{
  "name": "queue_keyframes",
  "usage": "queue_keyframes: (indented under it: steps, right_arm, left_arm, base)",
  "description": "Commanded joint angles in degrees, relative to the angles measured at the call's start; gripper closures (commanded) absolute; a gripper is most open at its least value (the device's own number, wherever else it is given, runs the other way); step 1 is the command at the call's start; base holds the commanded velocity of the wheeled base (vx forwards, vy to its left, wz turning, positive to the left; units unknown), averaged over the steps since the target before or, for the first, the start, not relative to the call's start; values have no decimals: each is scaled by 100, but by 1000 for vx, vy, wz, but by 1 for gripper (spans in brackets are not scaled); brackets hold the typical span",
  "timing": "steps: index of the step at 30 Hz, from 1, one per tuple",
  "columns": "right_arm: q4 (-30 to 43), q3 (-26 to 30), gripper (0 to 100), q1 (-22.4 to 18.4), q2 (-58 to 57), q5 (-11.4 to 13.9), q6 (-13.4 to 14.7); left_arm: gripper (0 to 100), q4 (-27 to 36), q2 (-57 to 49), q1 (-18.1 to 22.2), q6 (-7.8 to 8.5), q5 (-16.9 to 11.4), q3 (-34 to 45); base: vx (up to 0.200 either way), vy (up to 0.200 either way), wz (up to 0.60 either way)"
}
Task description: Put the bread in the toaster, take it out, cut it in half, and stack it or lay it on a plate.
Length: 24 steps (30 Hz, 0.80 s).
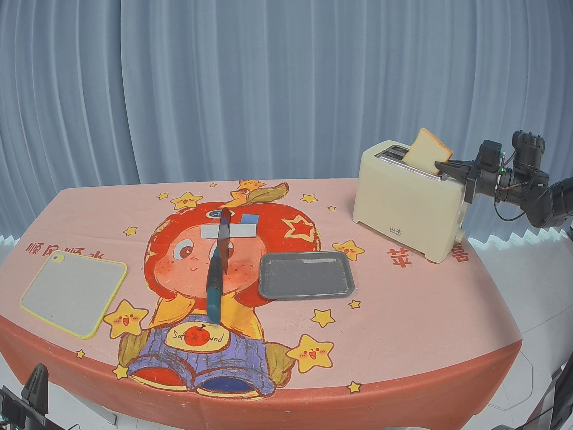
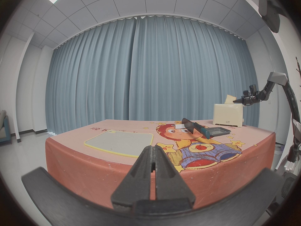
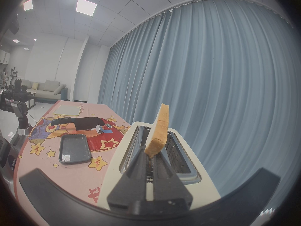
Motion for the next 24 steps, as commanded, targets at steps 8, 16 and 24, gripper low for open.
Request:
queue_keyframes:
  steps: [8,16,24]
  right_arm:
    - [-12,-1,100,-27,-2,3,8]
    - [-21,-1,100,-27,-11,3,-1]
    - [-64,25,0,-10,-2,3,-10]
  left_arm:
    - [100,-2,-93,2,-2,4,101]
    - [100,-2,-93,2,-2,4,101]
    - [100,-2,-93,2,-2,4,101]
  base:
    - [0,0,0]
    - [0,0,0]
    - [0,0,0]
